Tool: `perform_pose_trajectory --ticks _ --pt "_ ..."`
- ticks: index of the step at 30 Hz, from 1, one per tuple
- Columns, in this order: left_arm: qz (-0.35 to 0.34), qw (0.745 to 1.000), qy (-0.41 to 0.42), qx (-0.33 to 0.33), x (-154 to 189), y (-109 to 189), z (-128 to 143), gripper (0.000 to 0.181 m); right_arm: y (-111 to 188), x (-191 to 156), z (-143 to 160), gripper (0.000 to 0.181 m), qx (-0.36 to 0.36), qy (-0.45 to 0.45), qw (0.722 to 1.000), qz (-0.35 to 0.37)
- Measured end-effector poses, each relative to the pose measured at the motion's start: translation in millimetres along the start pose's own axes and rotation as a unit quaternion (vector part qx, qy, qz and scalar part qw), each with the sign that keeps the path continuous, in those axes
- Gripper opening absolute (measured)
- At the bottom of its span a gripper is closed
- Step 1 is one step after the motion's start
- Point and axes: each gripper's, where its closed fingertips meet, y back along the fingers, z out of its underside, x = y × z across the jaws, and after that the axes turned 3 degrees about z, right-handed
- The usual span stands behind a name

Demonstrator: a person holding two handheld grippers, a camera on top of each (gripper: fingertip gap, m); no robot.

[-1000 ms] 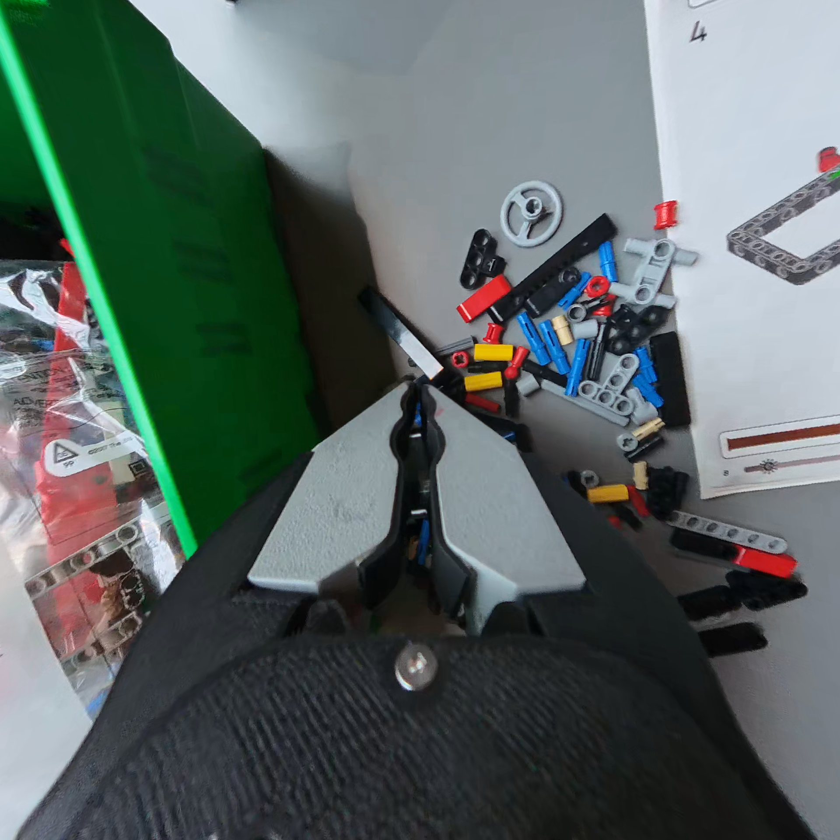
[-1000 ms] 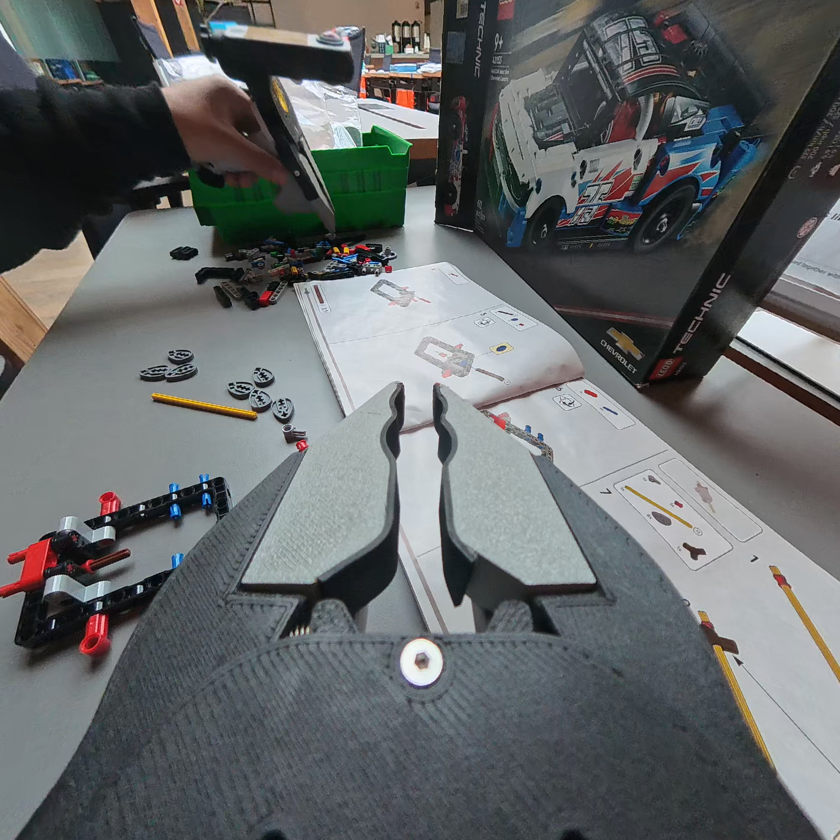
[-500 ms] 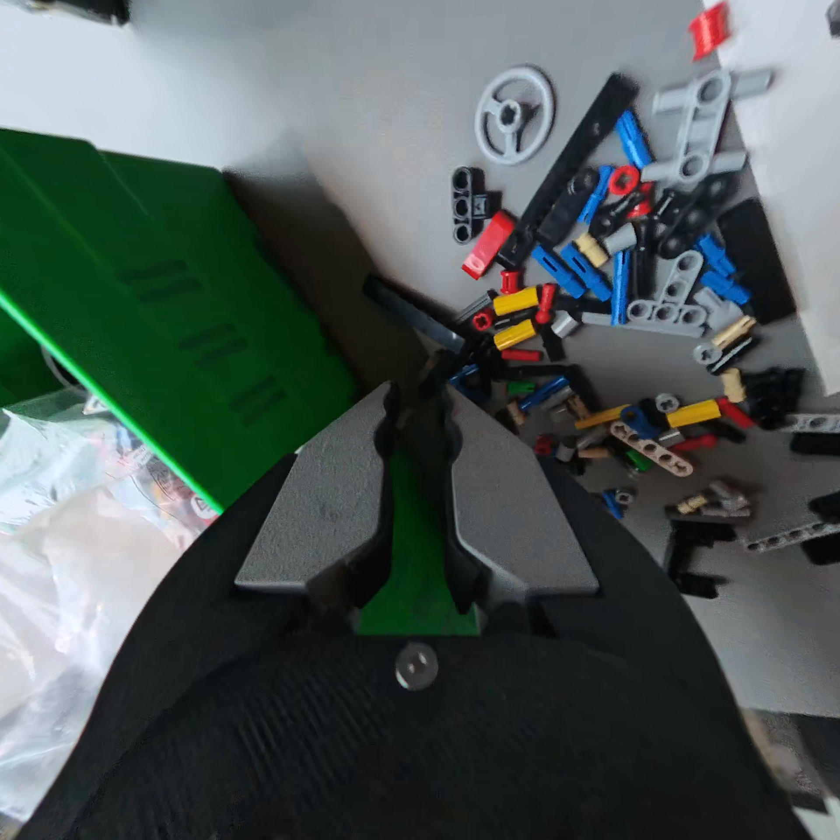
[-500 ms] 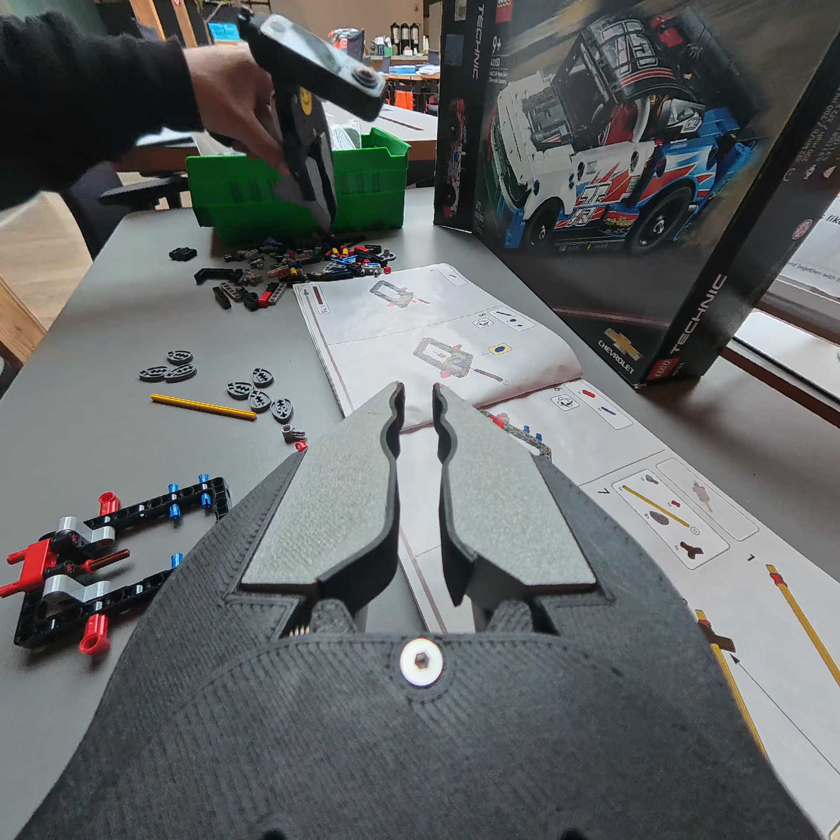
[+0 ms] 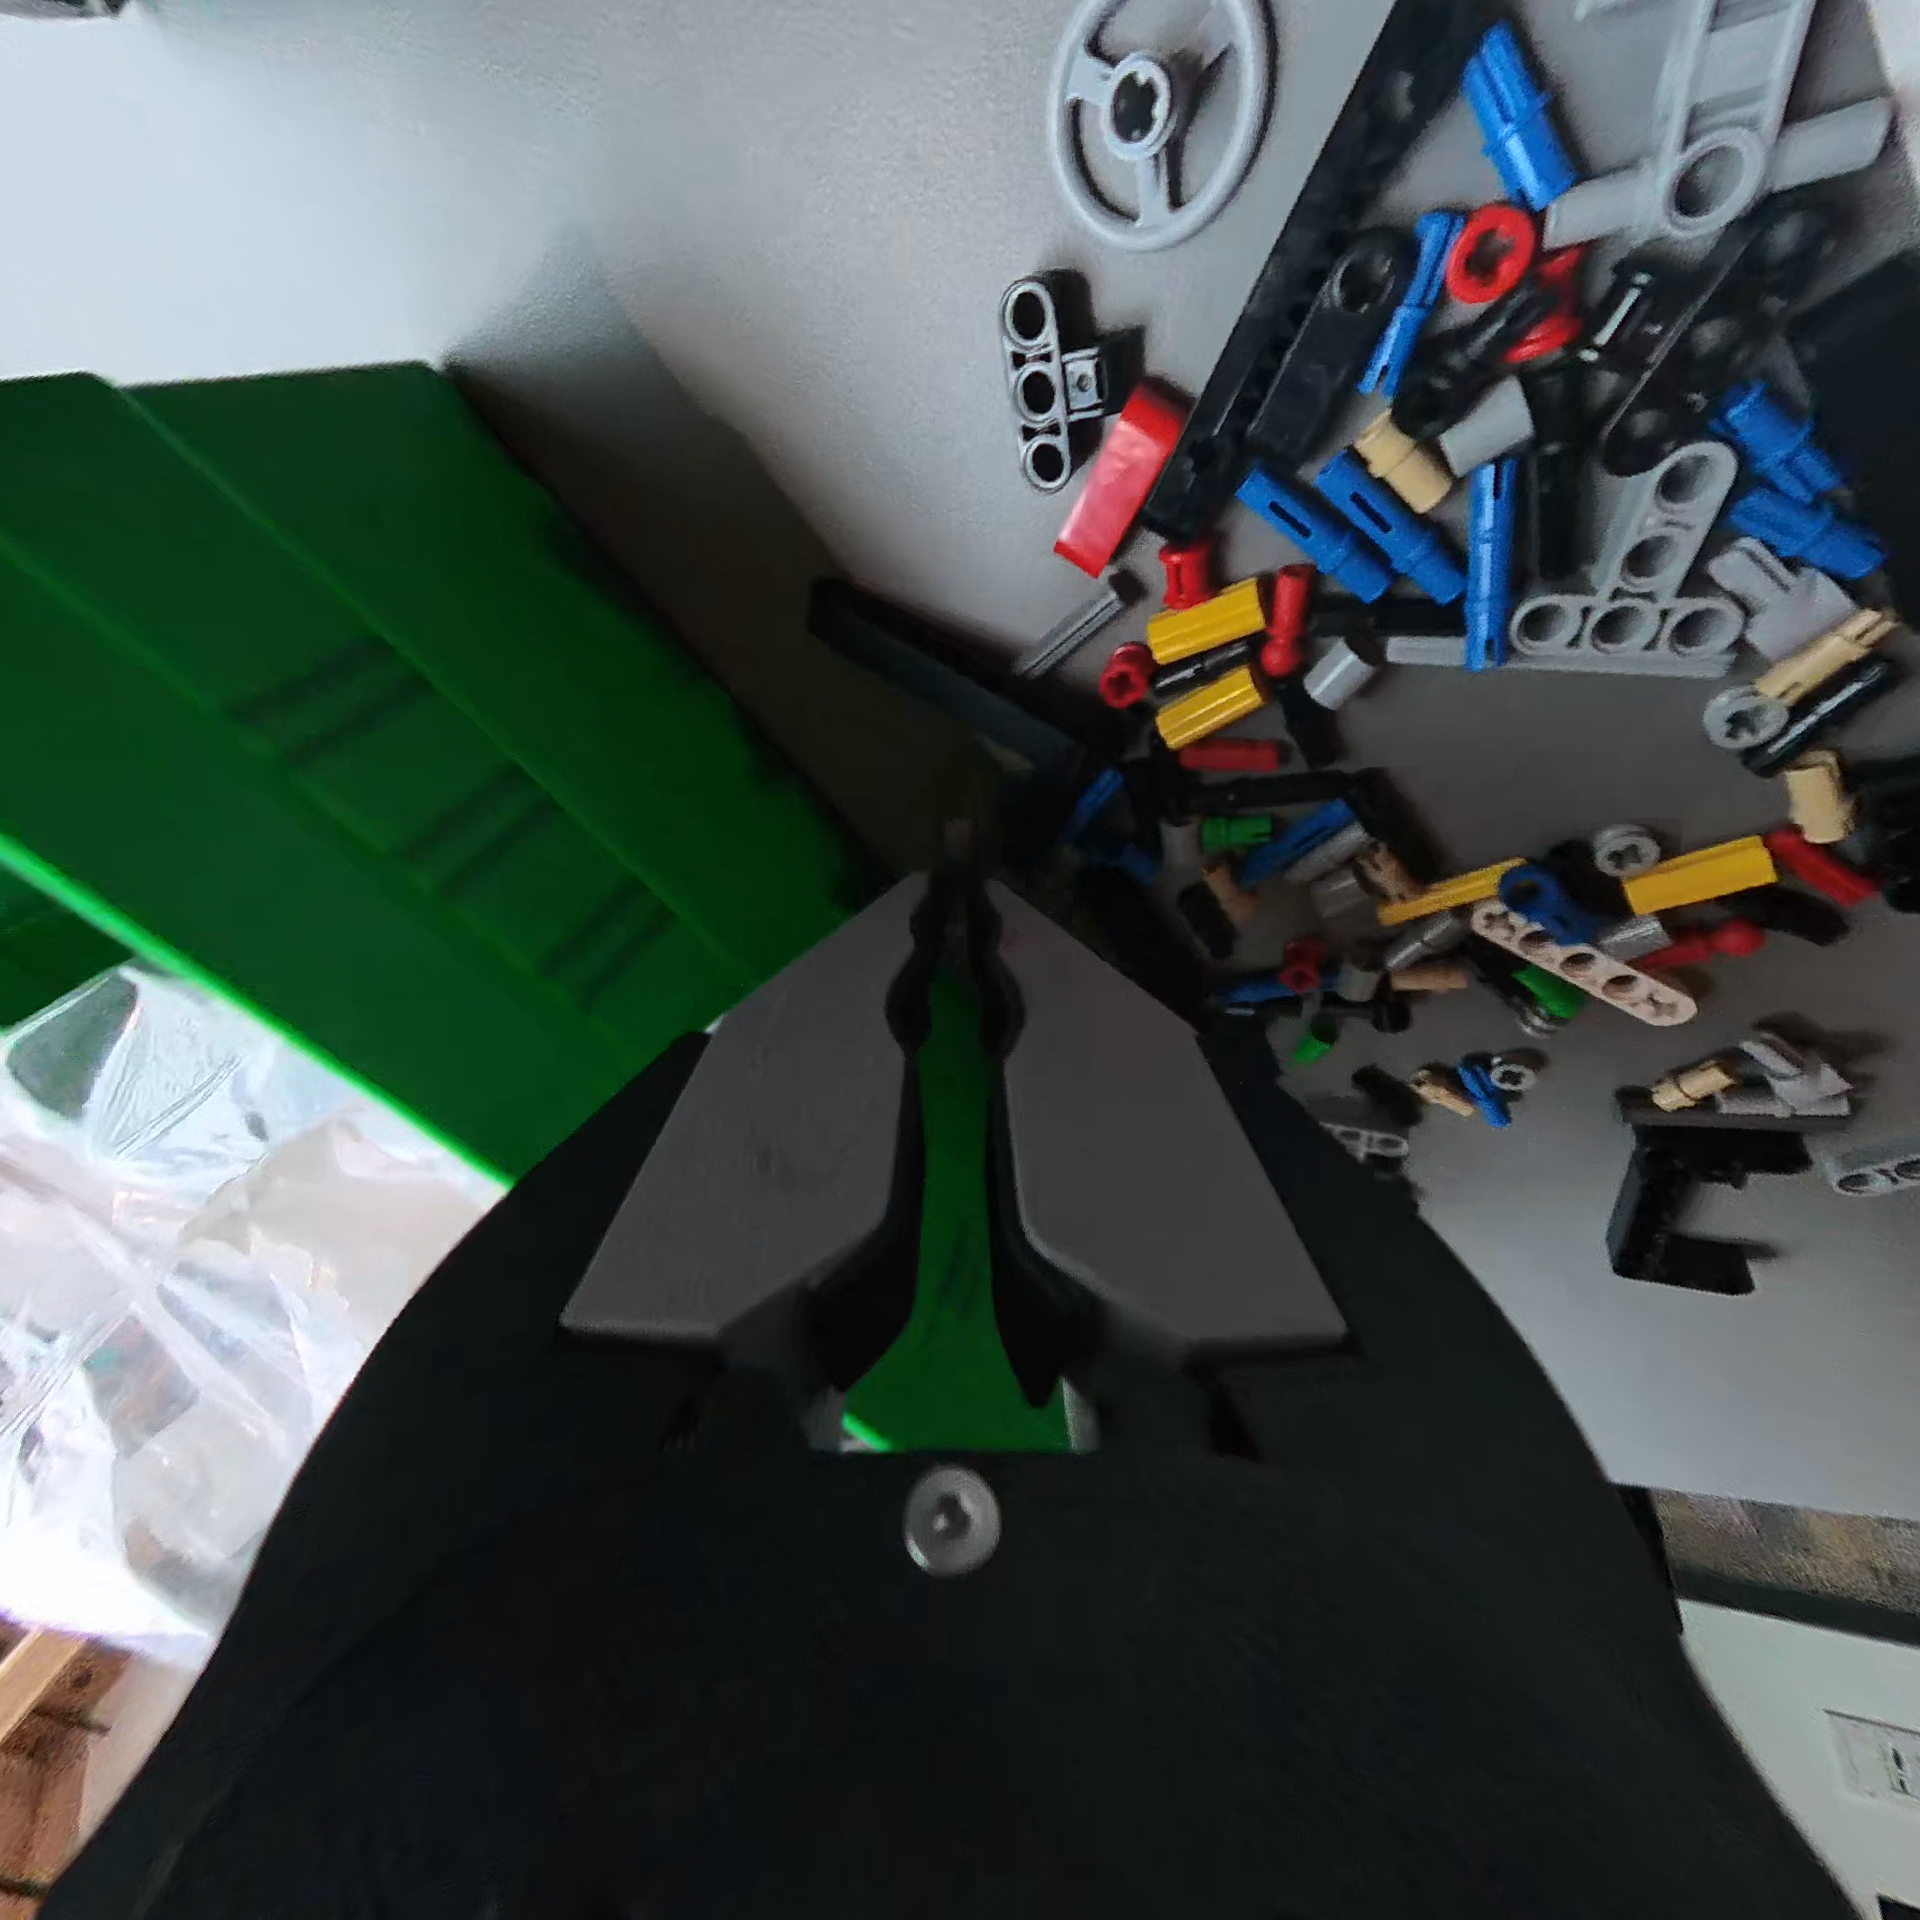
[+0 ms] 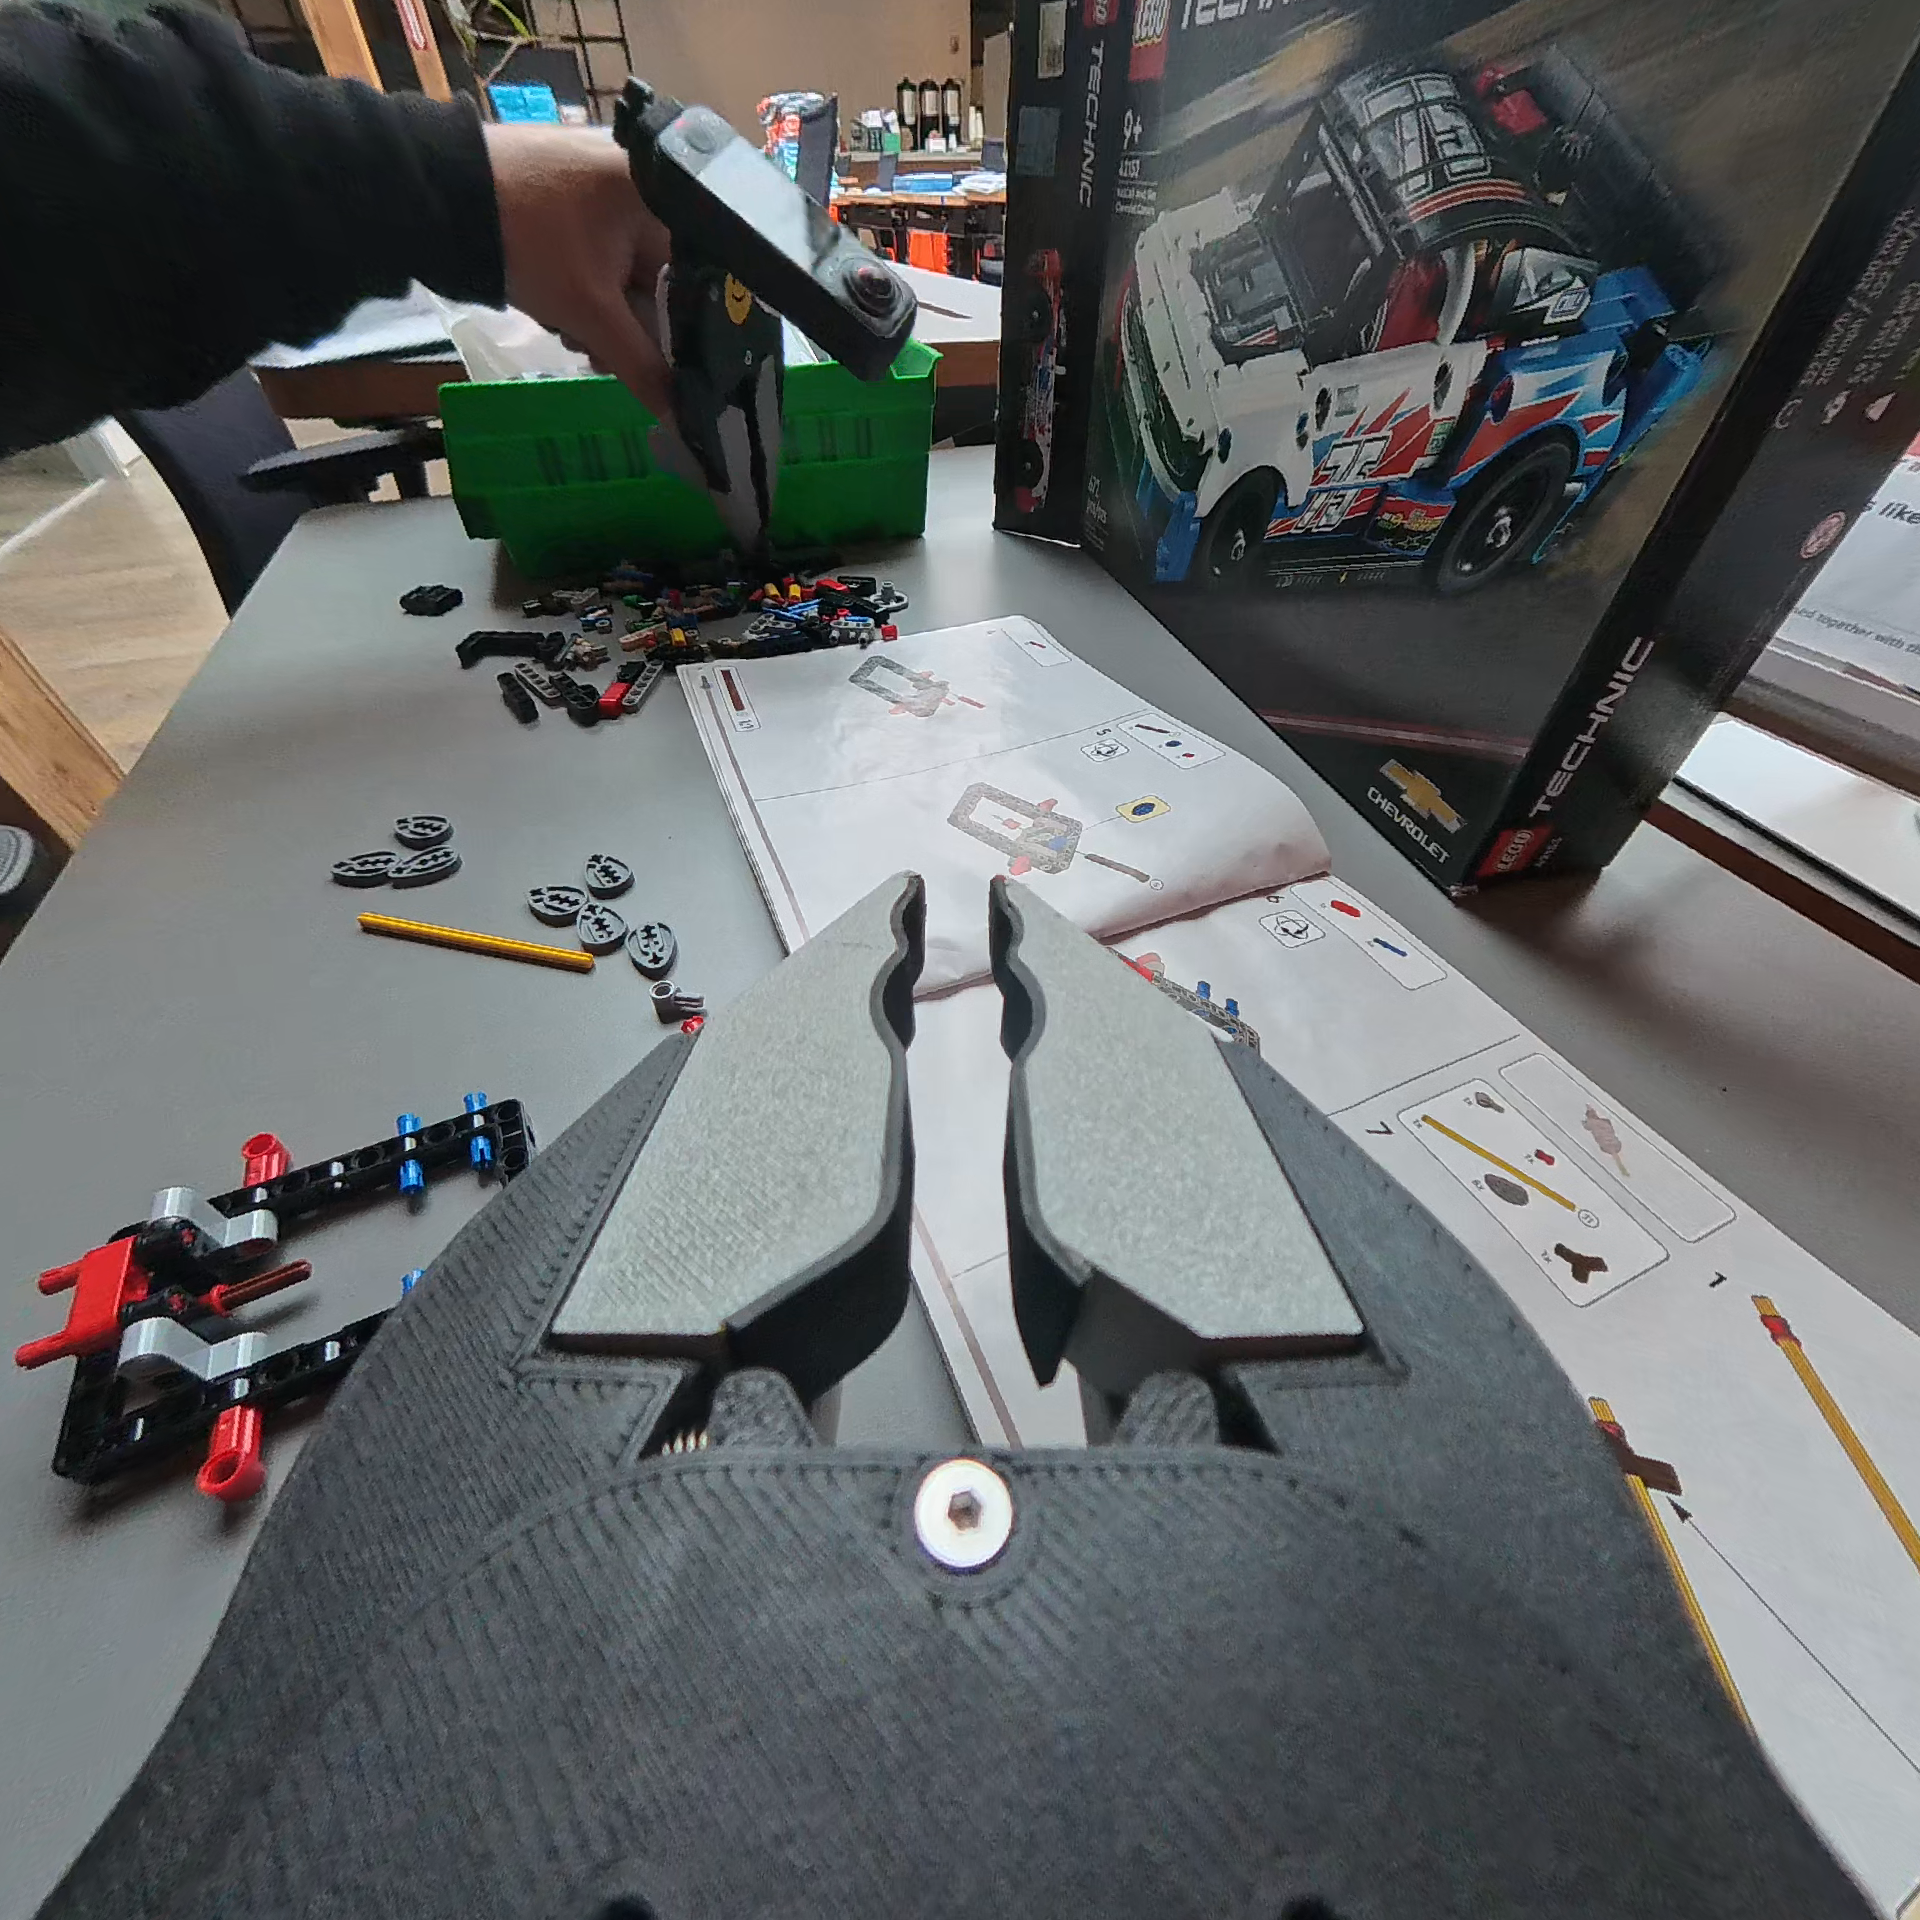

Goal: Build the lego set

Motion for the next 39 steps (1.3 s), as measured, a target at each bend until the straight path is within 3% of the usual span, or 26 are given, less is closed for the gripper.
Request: perform_pose_trajectory --ticks 4,7,9,12,15,17,22,27,33,39 --pt "-0.043 0.999 0.027 0.015 -9 33 11 0.002 0 0 0 0.009 0.000 0.001 1.000 0.001" --pt "-0.013 0.997 0.036 0.073 18 73 9 0.002 1 1 0 0.009 0.001 0.000 1.000 0.003" --pt "0.067 0.986 0.018 0.150 68 103 -6 0.002 1 2 -1 0.009 0.003 0.000 1.000 0.004" --pt "0.200 0.946 -0.056 0.248 164 138 -27 0.002 1 2 -1 0.009 0.002 0.000 1.000 0.004" --pt "0.316 0.902 -0.101 0.276 247 146 -38 0.002 1 1 0 0.009 0.000 0.004 1.000 0.004" --pt "0.355 0.888 -0.108 0.271 278 137 -42 0.002 2 2 0 0.009 -0.001 0.006 1.000 0.008" --pt "0.358 0.895 -0.066 0.258 286 107 -53 0.002 6 5 -4 0.008 0.009 0.000 1.000 0.013" --pt "0.345 0.909 -0.038 0.229 275 86 -40 0.003 5 4 -3 0.009 0.008 0.002 1.000 0.011" --pt "0.393 0.895 -0.020 0.210 276 83 -33 0.010 2 2 -1 0.009 0.000 0.007 1.000 0.007" --pt "0.346 0.906 0.000 0.245 256 93 -33 0.021 4 4 -2 0.008 0.005 0.002 1.000 0.010"
